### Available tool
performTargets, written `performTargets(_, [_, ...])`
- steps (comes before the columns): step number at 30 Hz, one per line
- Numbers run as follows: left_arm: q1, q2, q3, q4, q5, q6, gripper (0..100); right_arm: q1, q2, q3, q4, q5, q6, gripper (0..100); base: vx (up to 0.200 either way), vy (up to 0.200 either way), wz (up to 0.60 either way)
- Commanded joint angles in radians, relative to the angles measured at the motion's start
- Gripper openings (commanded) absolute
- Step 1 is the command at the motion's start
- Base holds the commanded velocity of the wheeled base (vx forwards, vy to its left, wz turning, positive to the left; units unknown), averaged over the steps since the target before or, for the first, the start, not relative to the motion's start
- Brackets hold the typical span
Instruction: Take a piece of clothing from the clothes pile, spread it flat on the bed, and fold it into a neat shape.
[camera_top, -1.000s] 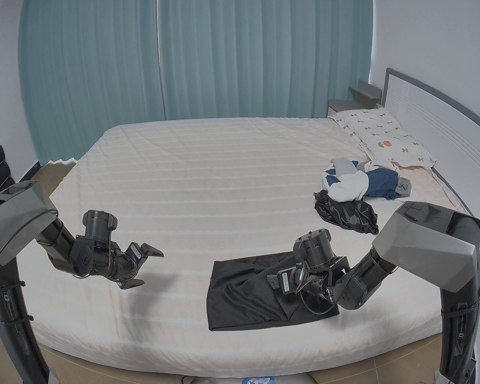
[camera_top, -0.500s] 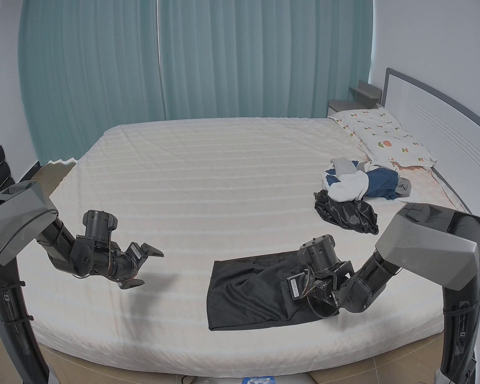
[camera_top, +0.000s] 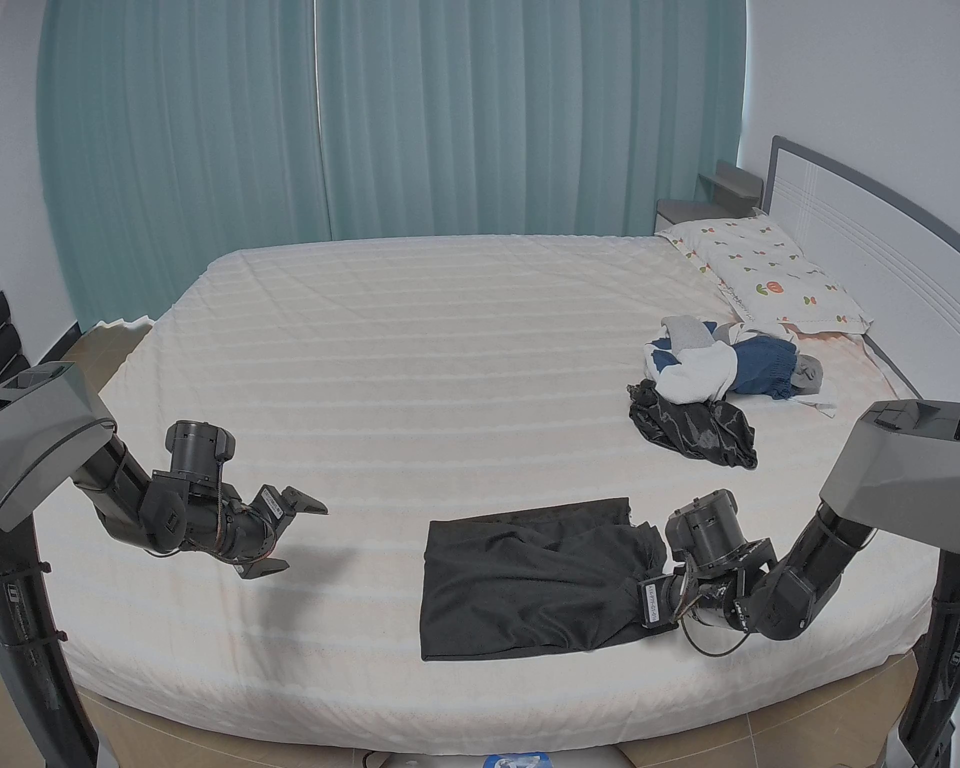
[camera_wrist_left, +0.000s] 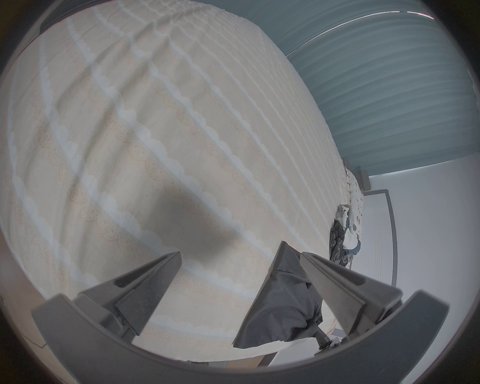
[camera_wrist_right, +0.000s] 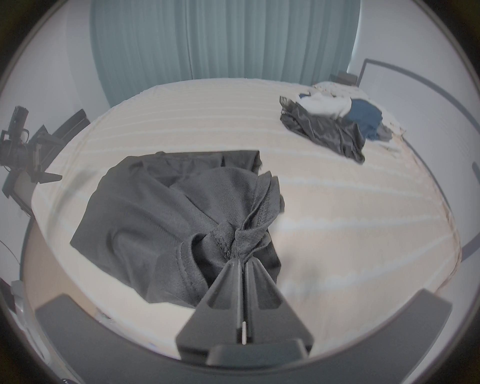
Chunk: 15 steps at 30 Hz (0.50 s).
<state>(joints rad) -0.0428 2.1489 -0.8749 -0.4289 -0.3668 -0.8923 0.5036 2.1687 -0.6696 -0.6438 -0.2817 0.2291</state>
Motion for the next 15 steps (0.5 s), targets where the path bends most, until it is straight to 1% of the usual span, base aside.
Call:
performTargets(1, [0.000,0.002,-0.001,-0.001,0.000,0.000,100,-0.043,-0.015,0.071,-0.042,0.038,0.033,0,0.000,0.000,0.00])
performTargets(2, [0.000,0.002,-0.001,-0.001,0.000,0.000,100,-0.046,-0.013,0.073,-0.050,0.041,0.036,0,0.000,0.000,0.00])
performTargets(5, [0.000,0.002,-0.001,-0.001,0.000,0.000,100,-0.085,0.016,0.090,-0.152,0.102,0.041,0,0.000,0.000,0.00])
performTargets(6, [0.000,0.002,-0.001,-0.001,-0.001,0.000,100,-0.091,0.020,0.099,-0.175,0.124,0.041,100,0.000,0.000,0.00])
performTargets(8, [0.000,0.002,-0.001,-0.001,-0.001,0.000,100,-0.097,0.022,0.119,-0.208,0.147,0.044,100,0.000,0.000,0.00])
performTargets(10, [0.000,0.002,-0.001,-0.001,0.000,0.000,100,-0.108,0.016,0.146,-0.223,0.156,0.045,100,0.000,0.000,0.00])
performTargets(13, [0.000,0.002,-0.001,-0.001,-0.001,0.000,100,-0.143,0.008,0.174,-0.227,0.157,0.050,100,0.000,0.000,0.00])
performTargets(15, [0.000,0.002,-0.001,-0.001,-0.001,0.000,100,-0.180,0.005,0.186,-0.252,0.165,0.067,100,0.000,0.000,0.00])
